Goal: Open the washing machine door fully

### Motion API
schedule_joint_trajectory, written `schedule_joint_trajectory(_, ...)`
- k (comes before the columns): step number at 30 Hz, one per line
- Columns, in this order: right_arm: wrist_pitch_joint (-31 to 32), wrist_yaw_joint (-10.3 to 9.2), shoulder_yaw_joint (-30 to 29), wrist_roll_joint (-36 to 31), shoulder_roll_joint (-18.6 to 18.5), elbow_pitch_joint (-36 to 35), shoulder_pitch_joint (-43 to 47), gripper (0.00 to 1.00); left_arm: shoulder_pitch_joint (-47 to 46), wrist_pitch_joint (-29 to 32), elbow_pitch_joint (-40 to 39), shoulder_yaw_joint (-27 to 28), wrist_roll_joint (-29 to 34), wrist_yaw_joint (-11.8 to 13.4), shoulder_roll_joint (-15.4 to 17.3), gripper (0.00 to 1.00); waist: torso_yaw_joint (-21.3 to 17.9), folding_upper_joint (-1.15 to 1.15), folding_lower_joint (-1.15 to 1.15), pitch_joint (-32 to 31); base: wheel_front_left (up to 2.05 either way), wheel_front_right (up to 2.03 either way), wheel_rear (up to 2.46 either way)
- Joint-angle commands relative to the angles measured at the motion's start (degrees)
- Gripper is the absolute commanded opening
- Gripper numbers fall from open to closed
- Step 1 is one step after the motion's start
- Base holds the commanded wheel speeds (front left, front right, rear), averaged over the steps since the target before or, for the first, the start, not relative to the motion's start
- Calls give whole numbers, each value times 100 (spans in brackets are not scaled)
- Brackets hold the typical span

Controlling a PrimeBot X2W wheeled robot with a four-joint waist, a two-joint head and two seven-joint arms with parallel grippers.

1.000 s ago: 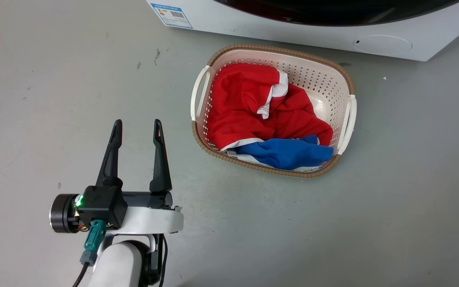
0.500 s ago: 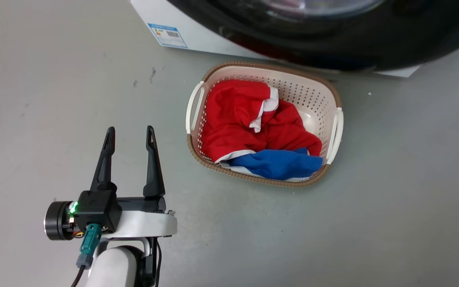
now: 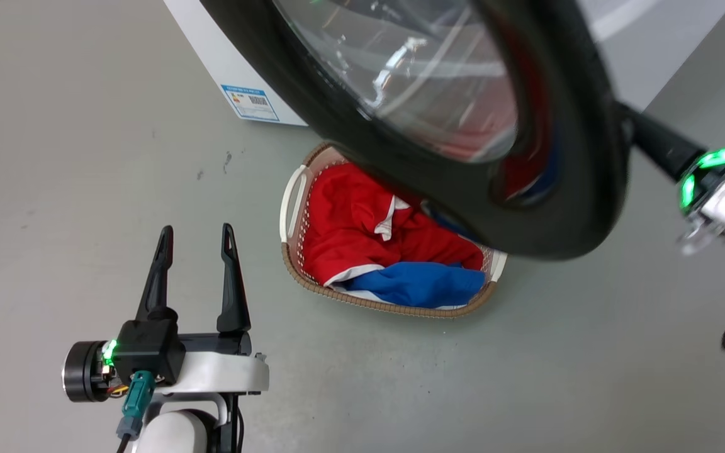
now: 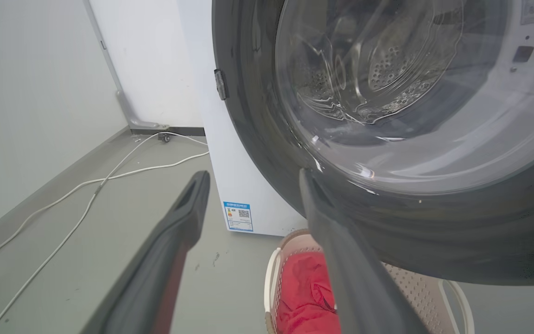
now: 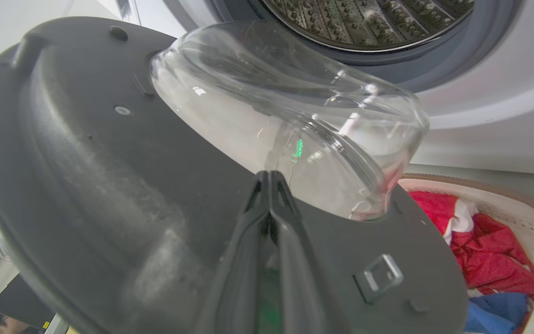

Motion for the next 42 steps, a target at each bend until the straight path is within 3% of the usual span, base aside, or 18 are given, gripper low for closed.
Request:
schedule_joint_trajectory(1, -41, 16, 20, 56, 73, -129, 188, 0, 53, -16, 3, 12, 51, -8, -2, 100, -11, 0, 0, -70, 0, 0, 0)
schedule_joint_trajectory(8, -170, 16, 510, 20, 386, -910, 1127, 0, 158, -16, 20, 24, 108, -41, -2, 100, 34, 0, 0, -336, 0, 0, 0)
schedule_joint_trajectory(17, -278, 16, 1226, 21, 723, -1321, 1742, 0, 281, -16, 31, 32, 145, -54, -2, 100, 127, 0, 0, -581, 0, 0, 0)
schedule_joint_trajectory(33, -468, 16, 2617, -99, 1363, -910, 1449, 0, 344, -16, -1, 49, 160, -50, -2, 100, 303, 0, 0, -608, 0, 0, 0)
schedule_joint_trajectory(42, -866, 16, 3027, -47, 1497, -487, 1317, 0, 382, -16, 8, 47, 153, -17, -5, 100, 337, 0, 0, -618, 0, 0, 0)
